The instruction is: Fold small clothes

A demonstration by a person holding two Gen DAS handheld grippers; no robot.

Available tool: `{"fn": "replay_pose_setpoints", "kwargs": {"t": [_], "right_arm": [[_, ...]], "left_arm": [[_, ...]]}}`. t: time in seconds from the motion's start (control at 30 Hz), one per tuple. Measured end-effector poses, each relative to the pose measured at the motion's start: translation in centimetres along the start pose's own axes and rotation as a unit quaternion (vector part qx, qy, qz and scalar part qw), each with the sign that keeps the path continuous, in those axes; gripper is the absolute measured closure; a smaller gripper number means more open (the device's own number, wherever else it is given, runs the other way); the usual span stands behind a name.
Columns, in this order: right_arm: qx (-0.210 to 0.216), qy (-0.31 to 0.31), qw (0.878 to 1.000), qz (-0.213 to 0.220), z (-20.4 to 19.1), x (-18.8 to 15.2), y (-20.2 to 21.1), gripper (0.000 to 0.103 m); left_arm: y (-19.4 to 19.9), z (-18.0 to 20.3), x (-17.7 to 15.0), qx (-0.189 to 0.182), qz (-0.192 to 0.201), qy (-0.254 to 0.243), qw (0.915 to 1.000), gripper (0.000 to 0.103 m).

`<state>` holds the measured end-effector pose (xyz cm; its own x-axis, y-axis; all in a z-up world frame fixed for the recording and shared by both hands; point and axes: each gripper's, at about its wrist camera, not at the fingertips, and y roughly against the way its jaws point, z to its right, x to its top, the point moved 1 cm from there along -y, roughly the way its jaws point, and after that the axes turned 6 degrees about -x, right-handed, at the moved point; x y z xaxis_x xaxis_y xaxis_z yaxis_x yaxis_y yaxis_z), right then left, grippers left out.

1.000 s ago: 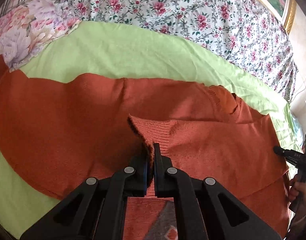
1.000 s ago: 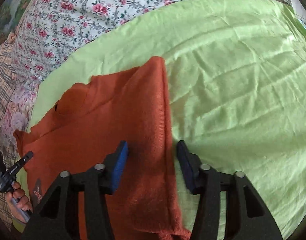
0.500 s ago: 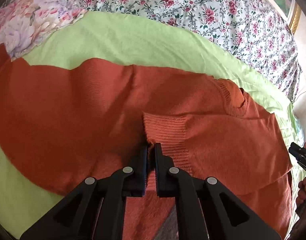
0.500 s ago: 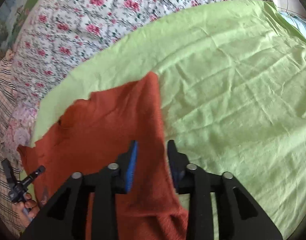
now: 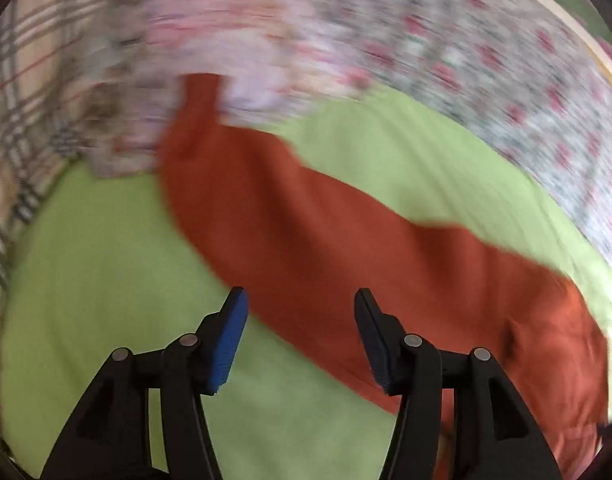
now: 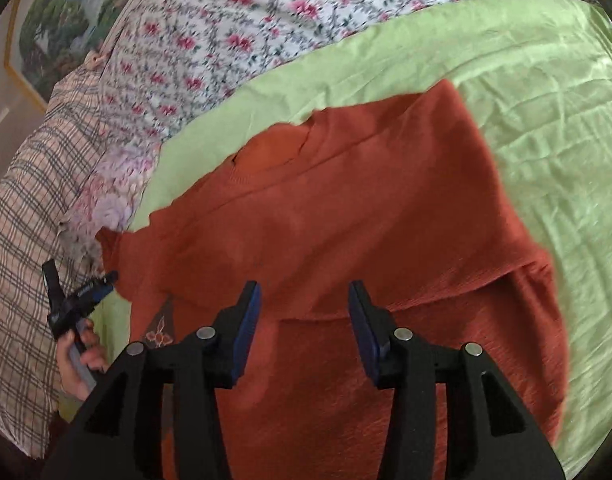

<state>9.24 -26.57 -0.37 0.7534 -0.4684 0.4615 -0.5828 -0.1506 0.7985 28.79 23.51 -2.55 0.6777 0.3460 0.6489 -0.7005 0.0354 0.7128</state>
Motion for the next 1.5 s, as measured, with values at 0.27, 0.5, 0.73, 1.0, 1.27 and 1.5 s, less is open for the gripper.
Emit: {"fn": "replay_pose_setpoints", "kwargs": {"t": [0.27,0.5,0.73,1.0,1.27,1.5], "right_arm": [[0.004,0.020,0.999,-0.026,-2.3,-1.0,-1.4,0.052],[-0.001,0.026,0.999,-0.048,-3.0,-1.7,-2.2,0.052],[-0.001,0.031,0.998,-0.053,-3.4,-2.4,-2.0,0.052],[0.011,0.021,0.999,-0.041,-3.1,-2.9,-0.9,0.052],[0.008,0.009,1.000,-0.027,-1.7,-3.6,0.9,0.052],[-0.006,-0.016,1.000,-0.015,0.9,-3.9,2.3,0.052]], "left_arm": [[-5.1,-8.1,7.5,0.069,0.018,0.053,0.9960,0.030],[-10.2,-9.5,11.6,0.090,0.001,0.050,0.9947,0.078],[-6.9,-7.1,11.1,0.053,0.046,0.025,0.9972,0.101],[0.5,1.8,5.1,-0.075,0.074,-0.023,0.9941,0.101],[3.6,15.3,-2.5,-0.212,0.036,-0.077,0.9736,0.101],[4.5,26.0,-9.8,-0.278,-0.019,-0.168,0.9456,0.101]]}}
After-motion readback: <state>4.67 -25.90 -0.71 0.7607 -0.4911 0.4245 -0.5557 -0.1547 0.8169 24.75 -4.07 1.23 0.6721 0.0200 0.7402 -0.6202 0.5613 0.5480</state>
